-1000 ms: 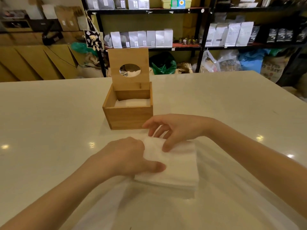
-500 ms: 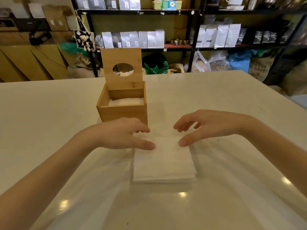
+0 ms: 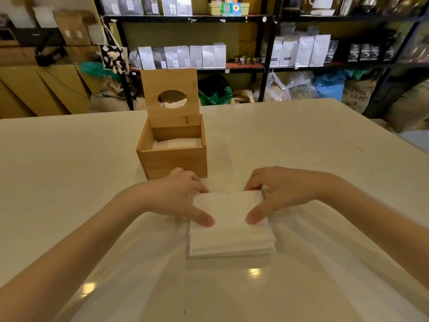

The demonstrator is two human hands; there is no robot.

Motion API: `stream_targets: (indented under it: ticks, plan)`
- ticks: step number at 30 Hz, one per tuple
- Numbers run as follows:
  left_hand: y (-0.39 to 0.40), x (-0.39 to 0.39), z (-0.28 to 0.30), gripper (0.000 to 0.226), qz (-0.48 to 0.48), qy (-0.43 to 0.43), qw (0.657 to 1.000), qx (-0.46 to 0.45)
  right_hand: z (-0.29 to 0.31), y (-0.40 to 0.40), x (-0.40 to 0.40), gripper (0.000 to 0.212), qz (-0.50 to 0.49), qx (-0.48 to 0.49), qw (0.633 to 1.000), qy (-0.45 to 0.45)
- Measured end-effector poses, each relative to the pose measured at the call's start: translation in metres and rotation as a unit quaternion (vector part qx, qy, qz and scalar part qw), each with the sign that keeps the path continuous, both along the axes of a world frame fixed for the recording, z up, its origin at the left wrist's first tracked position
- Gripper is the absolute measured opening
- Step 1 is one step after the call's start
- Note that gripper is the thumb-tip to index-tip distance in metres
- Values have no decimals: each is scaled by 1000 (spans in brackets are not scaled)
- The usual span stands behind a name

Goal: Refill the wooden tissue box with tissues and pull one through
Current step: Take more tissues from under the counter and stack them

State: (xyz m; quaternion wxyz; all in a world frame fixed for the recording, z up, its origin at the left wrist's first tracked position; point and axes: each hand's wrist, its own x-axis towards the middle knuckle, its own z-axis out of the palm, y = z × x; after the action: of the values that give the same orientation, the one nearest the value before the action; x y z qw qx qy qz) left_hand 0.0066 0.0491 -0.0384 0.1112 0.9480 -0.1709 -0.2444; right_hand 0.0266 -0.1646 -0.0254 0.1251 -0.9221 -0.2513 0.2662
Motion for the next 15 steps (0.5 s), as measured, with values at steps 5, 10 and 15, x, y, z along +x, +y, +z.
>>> stream_targets:
  ticks: [5,10,15]
  plan:
    - [-5,7,1,67,-13,10,1000,8,-1,4,3,48,6,-10,1000,-2]
    - [-8,9,0,60,-14,25,1000,-5,0,5,5,47,2,-10,1000,29]
    - [-7,1,1,56,-2,12,999,-37,1,2,4,49,-4,13,999,31]
